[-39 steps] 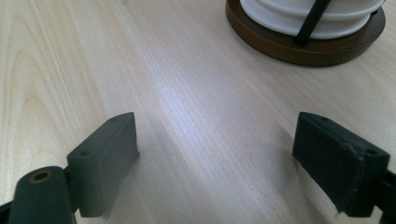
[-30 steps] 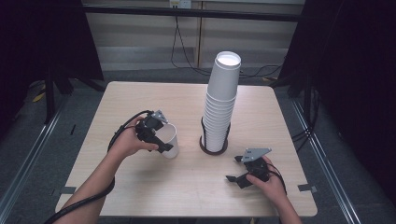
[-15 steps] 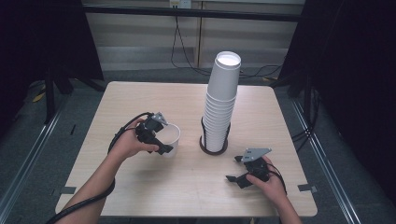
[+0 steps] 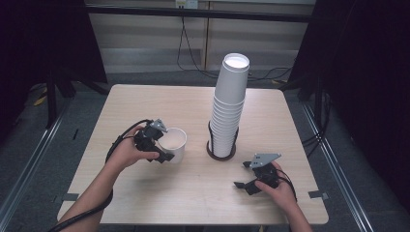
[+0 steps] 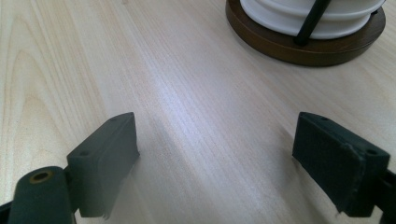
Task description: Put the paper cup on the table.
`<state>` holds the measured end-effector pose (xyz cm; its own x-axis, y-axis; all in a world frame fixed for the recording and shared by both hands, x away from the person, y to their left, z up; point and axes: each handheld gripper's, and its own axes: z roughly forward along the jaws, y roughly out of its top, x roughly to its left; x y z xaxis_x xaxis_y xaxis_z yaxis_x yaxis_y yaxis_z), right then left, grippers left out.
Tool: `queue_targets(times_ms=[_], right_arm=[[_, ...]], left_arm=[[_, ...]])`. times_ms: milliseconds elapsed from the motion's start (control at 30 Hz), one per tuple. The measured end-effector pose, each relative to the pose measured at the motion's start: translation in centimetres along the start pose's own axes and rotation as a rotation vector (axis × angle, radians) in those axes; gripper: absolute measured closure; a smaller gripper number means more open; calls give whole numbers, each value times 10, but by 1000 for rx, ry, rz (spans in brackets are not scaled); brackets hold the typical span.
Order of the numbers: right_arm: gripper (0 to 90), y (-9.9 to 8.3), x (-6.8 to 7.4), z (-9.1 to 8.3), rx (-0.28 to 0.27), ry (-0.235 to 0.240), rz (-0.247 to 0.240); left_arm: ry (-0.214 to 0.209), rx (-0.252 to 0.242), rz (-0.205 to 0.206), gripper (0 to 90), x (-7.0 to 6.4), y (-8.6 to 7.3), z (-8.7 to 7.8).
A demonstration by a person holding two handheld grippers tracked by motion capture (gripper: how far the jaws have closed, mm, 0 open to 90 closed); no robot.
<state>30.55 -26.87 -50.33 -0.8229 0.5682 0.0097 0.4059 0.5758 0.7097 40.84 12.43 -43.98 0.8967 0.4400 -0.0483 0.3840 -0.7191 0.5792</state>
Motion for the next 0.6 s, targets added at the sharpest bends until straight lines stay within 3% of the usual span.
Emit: queue_targets(times_ms=[33, 67, 367, 600], right_arm=[[135, 0, 0, 0, 0, 0, 0], [135, 0, 0, 0, 0, 0, 0], [135, 0, 0, 0, 0, 0, 0], [135, 0, 0, 0, 0, 0, 0]], left_arm=[[0, 0, 0, 98, 0, 0, 0], [3, -12, -26, 103, -1, -4, 0], [9, -12, -15, 121, 0, -20, -6], [10, -40, -48, 134, -1, -31, -8]])
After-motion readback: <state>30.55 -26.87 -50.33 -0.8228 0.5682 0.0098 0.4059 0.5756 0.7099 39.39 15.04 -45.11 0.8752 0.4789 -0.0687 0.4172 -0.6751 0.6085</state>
